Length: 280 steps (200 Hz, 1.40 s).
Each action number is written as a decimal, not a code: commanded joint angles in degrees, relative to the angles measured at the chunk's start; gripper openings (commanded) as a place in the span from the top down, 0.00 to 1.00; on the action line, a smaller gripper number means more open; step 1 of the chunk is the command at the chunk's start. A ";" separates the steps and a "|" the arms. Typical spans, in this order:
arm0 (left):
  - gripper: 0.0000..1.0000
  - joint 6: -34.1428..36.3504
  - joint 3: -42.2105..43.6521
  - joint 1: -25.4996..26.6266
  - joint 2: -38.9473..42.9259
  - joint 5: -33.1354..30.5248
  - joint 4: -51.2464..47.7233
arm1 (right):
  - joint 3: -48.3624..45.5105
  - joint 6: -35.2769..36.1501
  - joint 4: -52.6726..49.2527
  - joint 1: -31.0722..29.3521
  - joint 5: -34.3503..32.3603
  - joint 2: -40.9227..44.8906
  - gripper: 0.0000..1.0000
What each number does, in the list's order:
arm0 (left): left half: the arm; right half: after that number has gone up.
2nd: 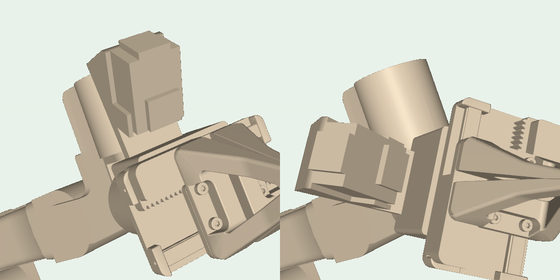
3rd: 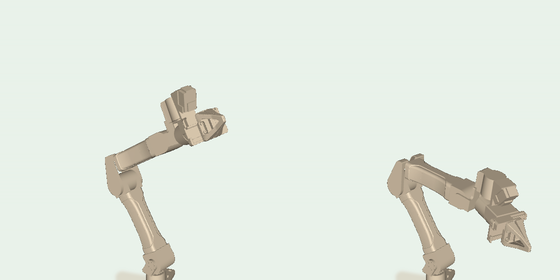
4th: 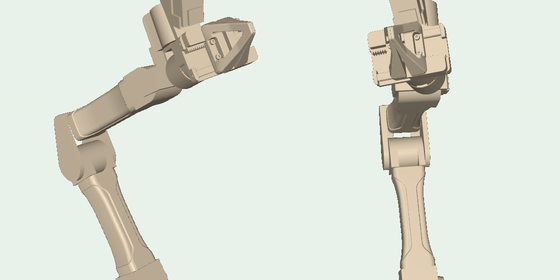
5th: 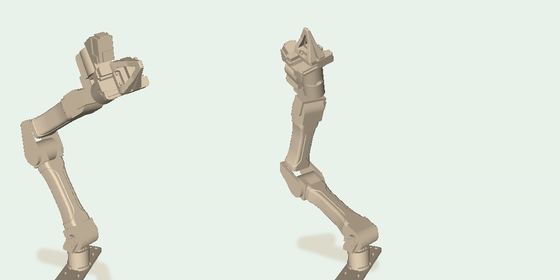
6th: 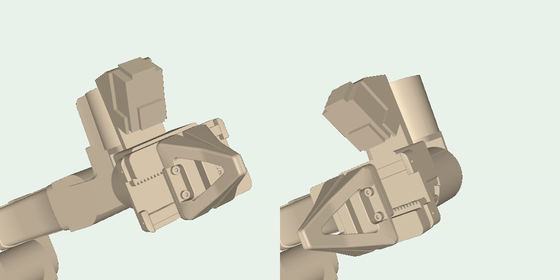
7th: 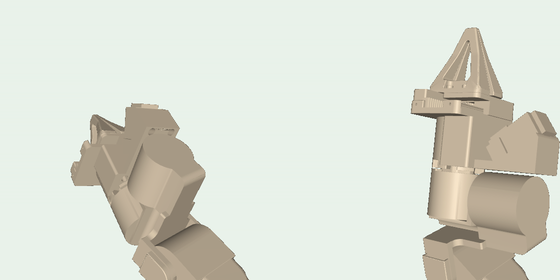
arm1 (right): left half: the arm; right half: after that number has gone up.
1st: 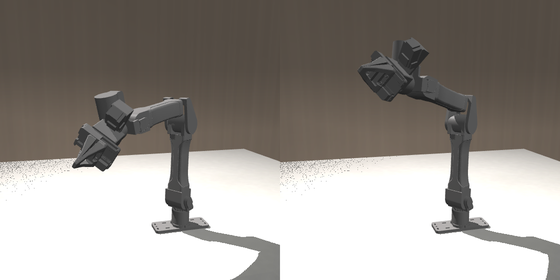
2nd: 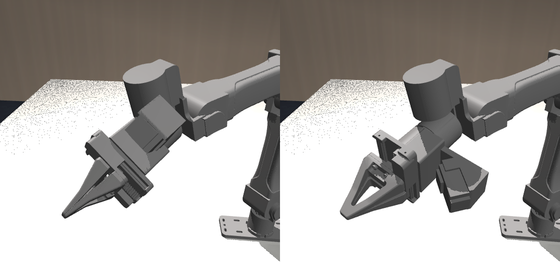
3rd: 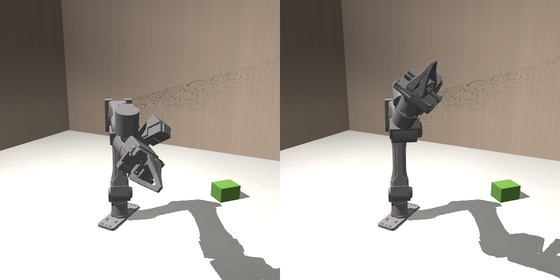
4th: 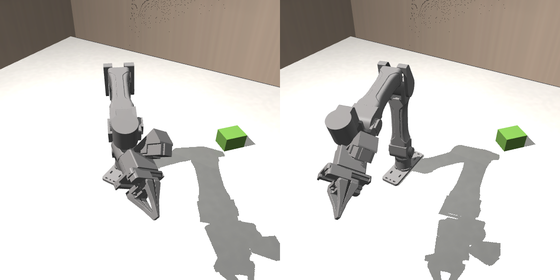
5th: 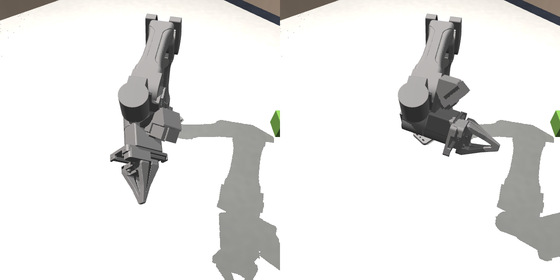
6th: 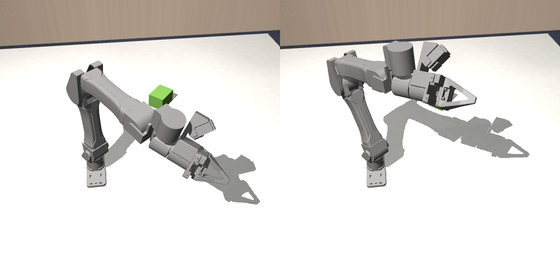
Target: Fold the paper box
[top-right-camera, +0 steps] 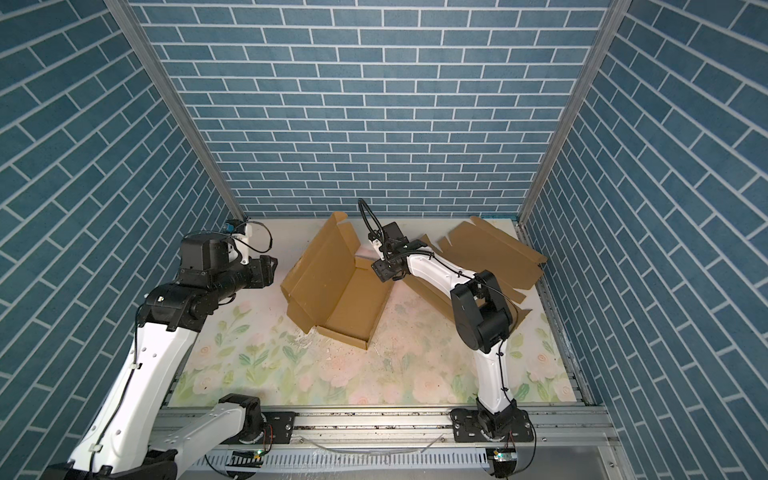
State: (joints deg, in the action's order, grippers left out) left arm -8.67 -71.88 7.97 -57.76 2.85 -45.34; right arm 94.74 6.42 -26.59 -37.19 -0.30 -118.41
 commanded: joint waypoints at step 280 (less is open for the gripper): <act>0.34 -11.82 33.13 -16.05 3.27 15.98 31.61 | -31.04 -32.56 17.85 -4.69 -10.29 16.27 0.44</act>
State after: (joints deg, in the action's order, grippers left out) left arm -20.80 -39.92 -8.32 -55.75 15.57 -18.02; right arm 67.33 -26.59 -15.94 -42.61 -16.34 -108.62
